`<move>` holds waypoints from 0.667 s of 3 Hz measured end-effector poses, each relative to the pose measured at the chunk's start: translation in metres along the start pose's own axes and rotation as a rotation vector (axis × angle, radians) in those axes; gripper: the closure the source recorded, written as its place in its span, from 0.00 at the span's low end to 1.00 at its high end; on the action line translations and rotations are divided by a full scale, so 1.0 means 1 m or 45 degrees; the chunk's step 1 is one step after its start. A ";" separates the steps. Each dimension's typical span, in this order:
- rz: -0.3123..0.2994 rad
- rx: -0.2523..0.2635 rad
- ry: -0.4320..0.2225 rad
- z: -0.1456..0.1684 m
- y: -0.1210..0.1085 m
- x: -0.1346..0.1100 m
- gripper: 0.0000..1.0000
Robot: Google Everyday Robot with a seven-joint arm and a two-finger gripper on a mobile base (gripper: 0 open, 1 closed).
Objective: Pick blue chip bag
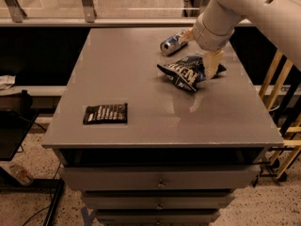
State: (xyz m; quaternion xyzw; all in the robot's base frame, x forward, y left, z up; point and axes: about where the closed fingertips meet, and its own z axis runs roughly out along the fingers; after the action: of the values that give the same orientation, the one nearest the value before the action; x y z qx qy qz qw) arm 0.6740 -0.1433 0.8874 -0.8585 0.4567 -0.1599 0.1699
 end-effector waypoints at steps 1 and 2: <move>0.007 -0.072 0.005 0.017 0.008 0.009 0.42; 0.014 -0.119 0.005 0.019 0.012 0.017 0.73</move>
Offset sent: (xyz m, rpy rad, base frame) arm 0.0132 -0.0245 -0.0258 -0.0669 0.1017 -0.0304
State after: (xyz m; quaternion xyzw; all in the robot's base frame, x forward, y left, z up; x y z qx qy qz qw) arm 0.6830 -0.1613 0.8672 -0.8627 0.4686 -0.1391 0.1298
